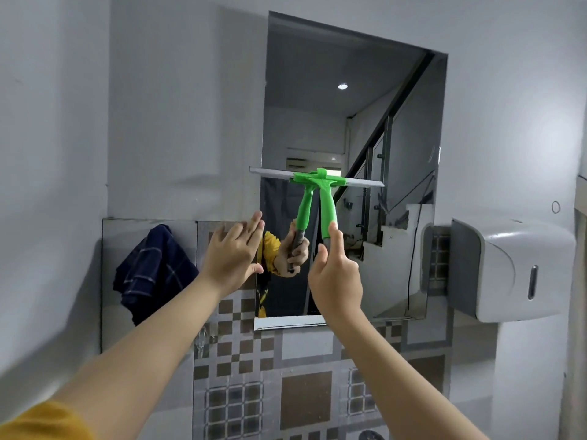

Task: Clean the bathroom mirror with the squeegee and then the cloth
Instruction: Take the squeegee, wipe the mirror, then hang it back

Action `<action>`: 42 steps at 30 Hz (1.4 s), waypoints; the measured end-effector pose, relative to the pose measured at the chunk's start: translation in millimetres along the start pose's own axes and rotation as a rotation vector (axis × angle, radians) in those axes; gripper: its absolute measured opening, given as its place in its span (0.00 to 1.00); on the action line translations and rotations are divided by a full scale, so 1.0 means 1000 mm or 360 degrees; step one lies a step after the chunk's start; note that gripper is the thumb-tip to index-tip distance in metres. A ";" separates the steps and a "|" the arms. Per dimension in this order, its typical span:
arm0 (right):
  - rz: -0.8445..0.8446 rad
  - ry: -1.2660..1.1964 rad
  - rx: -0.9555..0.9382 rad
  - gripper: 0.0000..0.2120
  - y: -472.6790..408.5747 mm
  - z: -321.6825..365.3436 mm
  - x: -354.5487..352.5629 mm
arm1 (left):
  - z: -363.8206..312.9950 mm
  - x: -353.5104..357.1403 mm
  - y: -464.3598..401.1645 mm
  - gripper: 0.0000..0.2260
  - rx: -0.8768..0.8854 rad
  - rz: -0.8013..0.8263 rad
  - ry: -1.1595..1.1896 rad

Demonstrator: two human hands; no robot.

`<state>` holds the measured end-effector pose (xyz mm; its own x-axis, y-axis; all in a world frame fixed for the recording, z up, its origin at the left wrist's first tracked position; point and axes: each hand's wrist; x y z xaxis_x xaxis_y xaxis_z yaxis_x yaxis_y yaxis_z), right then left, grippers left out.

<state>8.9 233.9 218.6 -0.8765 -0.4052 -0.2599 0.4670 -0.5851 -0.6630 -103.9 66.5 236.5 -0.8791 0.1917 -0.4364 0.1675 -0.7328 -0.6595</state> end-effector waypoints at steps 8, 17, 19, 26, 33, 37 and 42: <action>-0.0067 0.0292 -0.0288 0.23 -0.019 -0.033 -0.021 | -0.024 0.008 0.015 0.43 -0.0061 0.0035 0.0030; -0.0062 0.0597 -0.0642 0.31 -0.069 -0.079 -0.049 | -0.032 0.005 0.013 0.42 -0.0138 0.0089 -0.0031; -0.0032 0.0560 -0.0688 0.30 -0.081 -0.089 -0.055 | -0.033 0.004 0.013 0.41 -0.0139 0.0099 -0.0060; 0.0179 0.0296 -0.0794 0.19 -0.117 -0.109 -0.077 | -0.036 0.000 0.009 0.41 -0.0163 0.0157 -0.0084; 0.0630 -0.0003 -0.0596 0.17 -0.132 -0.121 -0.083 | -0.038 0.004 0.007 0.36 -0.0170 0.0150 -0.0084; 0.0867 -0.0366 -0.0470 0.20 -0.135 -0.119 -0.087 | -0.039 0.004 0.006 0.34 -0.0171 0.0148 -0.0115; 0.0943 -0.0572 -0.0475 0.21 -0.142 -0.126 -0.086 | -0.038 0.004 0.006 0.37 -0.0179 0.0181 -0.0123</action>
<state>3.3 440.1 246.8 -0.3727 -0.8269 -0.4210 0.7521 -0.0034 -0.6591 -89.9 87.9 207.5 -0.8826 0.0582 -0.4666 0.3127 -0.6686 -0.6747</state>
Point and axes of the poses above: each hand's wrist, its own y-axis away from the middle knuckle, its own x-axis out of the palm, z = x × y, and after that the axes turned 15 degrees about x, right-handed
